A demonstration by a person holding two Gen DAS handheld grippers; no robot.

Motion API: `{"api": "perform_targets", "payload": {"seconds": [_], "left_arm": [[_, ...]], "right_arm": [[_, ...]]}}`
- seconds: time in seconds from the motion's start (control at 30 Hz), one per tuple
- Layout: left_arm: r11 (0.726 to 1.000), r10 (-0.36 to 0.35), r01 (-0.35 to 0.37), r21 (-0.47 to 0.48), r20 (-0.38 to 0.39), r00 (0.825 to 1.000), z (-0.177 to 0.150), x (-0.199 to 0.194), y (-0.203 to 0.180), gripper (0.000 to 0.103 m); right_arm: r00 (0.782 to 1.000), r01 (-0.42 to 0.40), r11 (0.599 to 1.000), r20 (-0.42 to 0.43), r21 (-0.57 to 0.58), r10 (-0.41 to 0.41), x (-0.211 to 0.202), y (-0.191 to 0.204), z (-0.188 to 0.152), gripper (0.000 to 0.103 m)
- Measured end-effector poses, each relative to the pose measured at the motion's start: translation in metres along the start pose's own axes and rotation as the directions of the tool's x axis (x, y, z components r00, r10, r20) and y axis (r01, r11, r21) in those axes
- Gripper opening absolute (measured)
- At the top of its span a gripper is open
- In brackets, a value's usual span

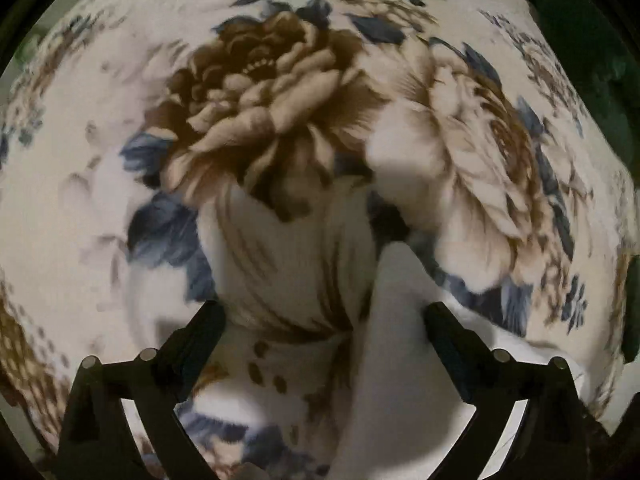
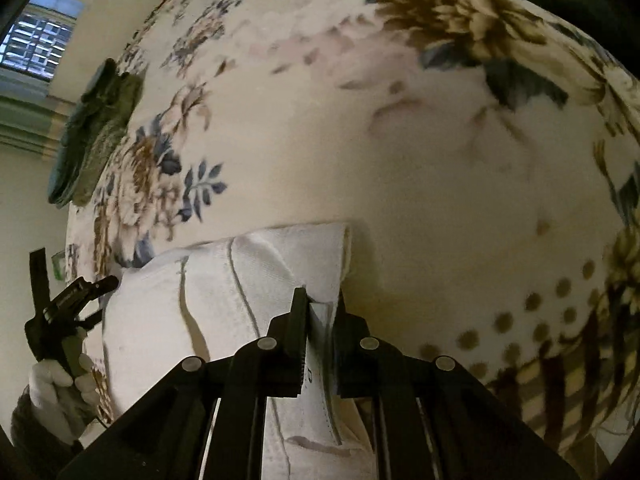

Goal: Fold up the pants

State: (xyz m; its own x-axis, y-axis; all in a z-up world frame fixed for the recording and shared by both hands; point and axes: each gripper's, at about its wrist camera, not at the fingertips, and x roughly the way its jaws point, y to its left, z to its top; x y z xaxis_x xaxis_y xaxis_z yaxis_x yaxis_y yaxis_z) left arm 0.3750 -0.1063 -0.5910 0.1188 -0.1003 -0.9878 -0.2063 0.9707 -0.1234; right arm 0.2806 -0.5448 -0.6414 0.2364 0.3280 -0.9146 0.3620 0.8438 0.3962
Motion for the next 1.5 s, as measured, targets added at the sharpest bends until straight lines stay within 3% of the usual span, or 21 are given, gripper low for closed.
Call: {"api": "perform_targets", "payload": {"seconds": [0.03, 0.1, 0.2, 0.33, 0.47, 0.57, 0.63, 0.7, 0.8, 0.9, 1.03, 1.13, 1.27, 1.3, 1.4, 1.5], "left_arm": [[1.0, 0.005, -0.005, 0.017, 0.005, 1.0, 0.001, -0.003, -0.002, 0.103], [0.996, 0.024, -0.029, 0.086, 0.059, 0.998, -0.003, -0.025, -0.008, 0.103], [0.991, -0.034, 0.021, 0.134, 0.102, 0.994, -0.027, -0.061, -0.006, 0.103], [0.982, -0.122, 0.113, 0.153, 0.053, 0.991, -0.069, -0.077, 0.001, 0.103], [0.973, -0.164, 0.166, 0.16, -0.025, 0.986, -0.11, -0.063, 0.004, 0.103], [0.964, -0.056, 0.077, 0.253, -0.087, 0.995, -0.144, -0.038, -0.001, 0.103], [0.968, -0.092, 0.113, 0.224, -0.106, 0.99, -0.151, -0.027, 0.017, 0.103], [0.969, -0.159, 0.178, 0.17, -0.124, 0.979, -0.148, -0.021, 0.036, 0.103], [0.968, -0.161, 0.182, 0.173, -0.128, 0.979, -0.141, -0.026, 0.04, 0.103], [0.972, -0.156, 0.174, 0.16, -0.118, 0.981, -0.135, -0.044, 0.038, 0.101], [0.954, -0.229, 0.236, 0.185, -0.059, 0.972, -0.147, -0.082, 0.027, 0.101], [0.944, -0.177, 0.187, 0.273, -0.063, 0.982, -0.165, -0.083, 0.0, 0.101], [0.946, -0.003, 0.033, 0.322, -0.091, 0.996, -0.187, -0.044, -0.006, 0.102], [0.958, -0.001, 0.034, 0.286, -0.115, 0.993, -0.188, -0.033, 0.005, 0.103], [0.981, -0.109, 0.134, 0.137, -0.176, 0.978, -0.18, -0.02, 0.039, 0.103], [0.979, -0.116, 0.144, 0.144, -0.185, 0.976, -0.177, -0.024, 0.042, 0.103]], "right_arm": [[1.0, -0.01, 1.0, -0.009, 0.013, 0.01, -0.002, -0.002, 0.0, 0.013], [0.999, -0.04, 0.997, -0.017, 0.063, 0.041, -0.015, -0.007, -0.002, 0.039], [0.997, -0.074, 0.992, 0.014, 0.105, 0.073, -0.048, -0.012, -0.018, 0.062], [0.995, -0.097, 0.973, 0.003, 0.211, 0.099, -0.076, -0.018, -0.061, 0.063], [0.979, -0.154, 0.917, -0.069, 0.369, 0.193, -0.06, -0.022, -0.123, 0.063], [0.978, -0.146, 0.913, -0.082, 0.38, 0.191, -0.039, -0.015, -0.151, 0.063], [0.974, -0.158, 0.902, -0.088, 0.402, 0.209, -0.02, -0.013, -0.162, 0.063], [0.974, -0.147, 0.901, -0.099, 0.408, 0.203, -0.002, -0.012, -0.166, 0.063], [0.997, -0.028, 0.918, -0.049, 0.396, 0.052, 0.001, -0.019, -0.162, 0.061], [0.995, -0.046, 0.896, -0.062, 0.441, 0.082, -0.002, -0.025, -0.158, 0.06], [0.99, -0.109, 0.919, -0.041, 0.378, 0.134, -0.021, -0.009, -0.157, 0.06], [0.978, -0.162, 0.922, -0.071, 0.352, 0.199, -0.018, 0.008, -0.164, 0.06], [0.974, -0.124, 0.941, -0.144, 0.316, 0.177, 0.009, 0.019, -0.169, 0.06], [0.976, -0.105, 0.944, -0.148, 0.314, 0.158, 0.015, 0.016, -0.169, 0.06], [0.978, -0.093, 0.942, -0.15, 0.321, 0.147, 0.019, 0.011, -0.163, 0.06], [0.99, -0.027, 0.953, -0.124, 0.301, 0.067, 0.008, 0.001, -0.15, 0.06]]}}
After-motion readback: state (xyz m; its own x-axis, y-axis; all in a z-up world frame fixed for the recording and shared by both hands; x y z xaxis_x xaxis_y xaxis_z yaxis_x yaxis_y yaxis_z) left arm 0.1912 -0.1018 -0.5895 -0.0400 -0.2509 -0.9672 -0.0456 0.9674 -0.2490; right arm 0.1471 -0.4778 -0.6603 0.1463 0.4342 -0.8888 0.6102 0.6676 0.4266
